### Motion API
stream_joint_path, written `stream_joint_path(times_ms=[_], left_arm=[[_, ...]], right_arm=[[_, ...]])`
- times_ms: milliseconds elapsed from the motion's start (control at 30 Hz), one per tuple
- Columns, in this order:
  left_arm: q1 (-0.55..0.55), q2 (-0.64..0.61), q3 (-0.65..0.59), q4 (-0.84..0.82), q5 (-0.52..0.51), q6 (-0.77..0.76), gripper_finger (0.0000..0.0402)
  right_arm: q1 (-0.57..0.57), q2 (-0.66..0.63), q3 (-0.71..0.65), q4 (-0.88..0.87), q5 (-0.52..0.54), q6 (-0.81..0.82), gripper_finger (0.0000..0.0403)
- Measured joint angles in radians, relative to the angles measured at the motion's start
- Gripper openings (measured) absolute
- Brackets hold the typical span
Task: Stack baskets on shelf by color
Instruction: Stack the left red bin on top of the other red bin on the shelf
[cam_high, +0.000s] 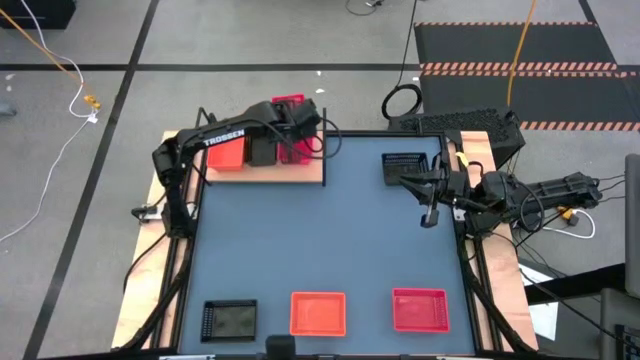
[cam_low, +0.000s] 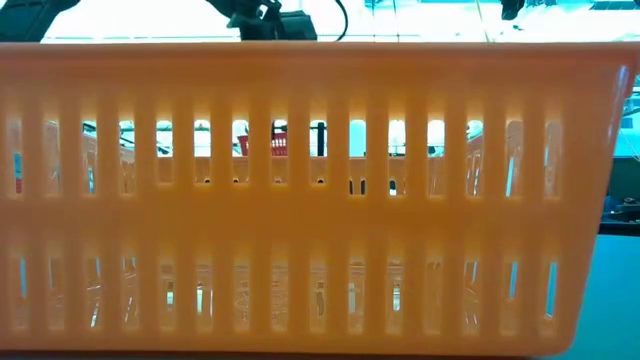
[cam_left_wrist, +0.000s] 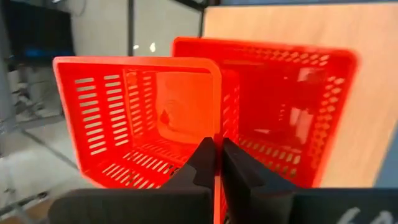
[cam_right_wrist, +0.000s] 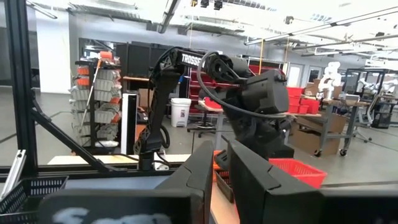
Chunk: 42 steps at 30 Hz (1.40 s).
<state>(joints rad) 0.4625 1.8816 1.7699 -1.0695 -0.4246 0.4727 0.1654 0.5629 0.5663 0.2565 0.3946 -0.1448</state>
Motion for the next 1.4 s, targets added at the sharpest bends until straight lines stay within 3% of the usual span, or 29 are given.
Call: stream_joint_path(times_ms=[333, 633, 1000, 1200, 1400], left_arm=[[-0.038, 0.025, 0.000, -0.011, 0.054, -0.033, 0.0038], [-0.059, 0.047, 0.000, -0.030, 0.059, -0.065, 0.0041], [-0.108, 0.043, 0.000, -0.116, 0.135, -0.102, 0.0042], [-0.154, -0.025, 0.000, -0.110, 0.012, -0.117, 0.0042], [-0.111, -0.056, 0.001, 0.099, -0.131, -0.076, 0.0042]], right_arm=[[0.000, 0.000, 0.000, -0.006, 0.000, 0.025, 0.0045], [0.000, 0.000, 0.000, -0.007, -0.001, 0.028, 0.0045], [0.000, 0.000, 0.000, -0.008, -0.002, 0.022, 0.0045], [0.000, 0.000, 0.000, -0.006, -0.002, 0.016, 0.0045], [0.000, 0.000, 0.000, 0.009, -0.002, 0.006, 0.0045]])
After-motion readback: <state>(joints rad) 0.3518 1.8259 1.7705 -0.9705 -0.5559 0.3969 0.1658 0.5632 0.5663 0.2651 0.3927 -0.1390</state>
